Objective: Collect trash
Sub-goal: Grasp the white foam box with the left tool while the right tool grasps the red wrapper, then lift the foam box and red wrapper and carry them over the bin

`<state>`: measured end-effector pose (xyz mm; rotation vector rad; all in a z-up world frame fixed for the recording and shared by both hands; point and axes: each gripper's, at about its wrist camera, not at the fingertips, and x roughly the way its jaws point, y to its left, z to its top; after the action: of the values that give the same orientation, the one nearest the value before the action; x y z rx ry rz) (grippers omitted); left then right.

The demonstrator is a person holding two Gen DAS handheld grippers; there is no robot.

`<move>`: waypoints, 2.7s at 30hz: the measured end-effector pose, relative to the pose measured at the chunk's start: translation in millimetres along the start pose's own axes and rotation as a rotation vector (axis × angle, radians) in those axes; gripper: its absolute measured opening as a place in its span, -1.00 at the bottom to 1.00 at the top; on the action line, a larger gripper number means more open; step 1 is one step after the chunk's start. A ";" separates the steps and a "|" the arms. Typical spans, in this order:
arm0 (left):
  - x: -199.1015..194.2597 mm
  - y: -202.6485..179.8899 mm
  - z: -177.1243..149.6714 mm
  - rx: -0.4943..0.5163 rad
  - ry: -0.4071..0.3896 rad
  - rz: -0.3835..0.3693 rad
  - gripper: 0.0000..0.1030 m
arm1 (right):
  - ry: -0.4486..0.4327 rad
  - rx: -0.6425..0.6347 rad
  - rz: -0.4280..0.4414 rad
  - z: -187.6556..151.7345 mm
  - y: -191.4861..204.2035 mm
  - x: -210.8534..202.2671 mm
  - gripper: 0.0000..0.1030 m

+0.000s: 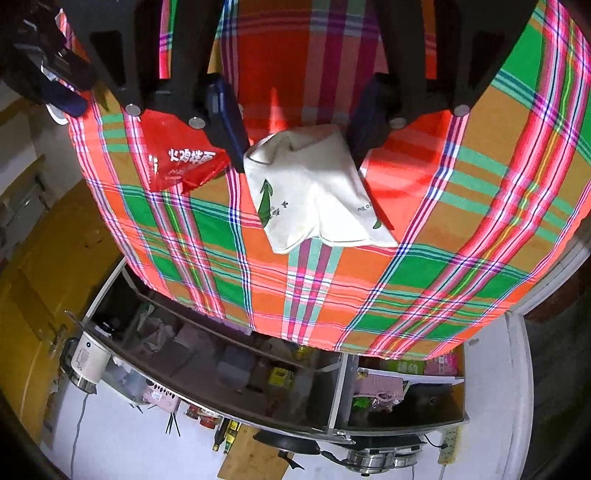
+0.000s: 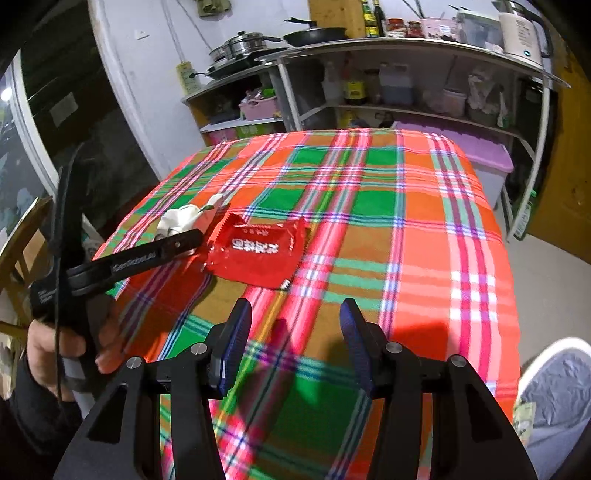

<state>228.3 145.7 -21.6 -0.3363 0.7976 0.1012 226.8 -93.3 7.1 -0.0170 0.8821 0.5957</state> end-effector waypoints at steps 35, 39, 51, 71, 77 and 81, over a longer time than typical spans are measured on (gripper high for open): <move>-40.4 40.2 -28.8 -0.058 -0.023 -0.052 0.05 | 0.139 -0.126 0.198 43.5 27.4 86.5 -0.61; -43.4 41.2 -30.0 -0.057 -0.025 -0.050 0.05 | 0.135 -0.117 0.163 42.5 29.8 85.5 -0.87; -60.6 36.4 -35.5 -0.037 -0.040 -0.053 0.05 | 0.018 -0.096 0.097 31.7 38.1 34.6 -0.97; -108.9 -30.6 -61.8 0.111 -0.065 -0.114 0.05 | -0.127 -0.004 0.023 -13.1 12.8 -74.7 -0.97; -120.6 -55.2 -72.0 0.154 -0.069 -0.137 0.05 | -0.162 0.026 0.009 -29.4 1.5 -106.9 -0.97; -125.7 -71.4 -78.7 0.182 -0.066 -0.153 0.05 | -0.182 0.046 0.001 -38.3 -7.5 -123.2 -0.97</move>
<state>102.2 56.8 35.9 -0.2197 0.7075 -0.1026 143.2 -168.7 70.6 0.0778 0.7186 0.5682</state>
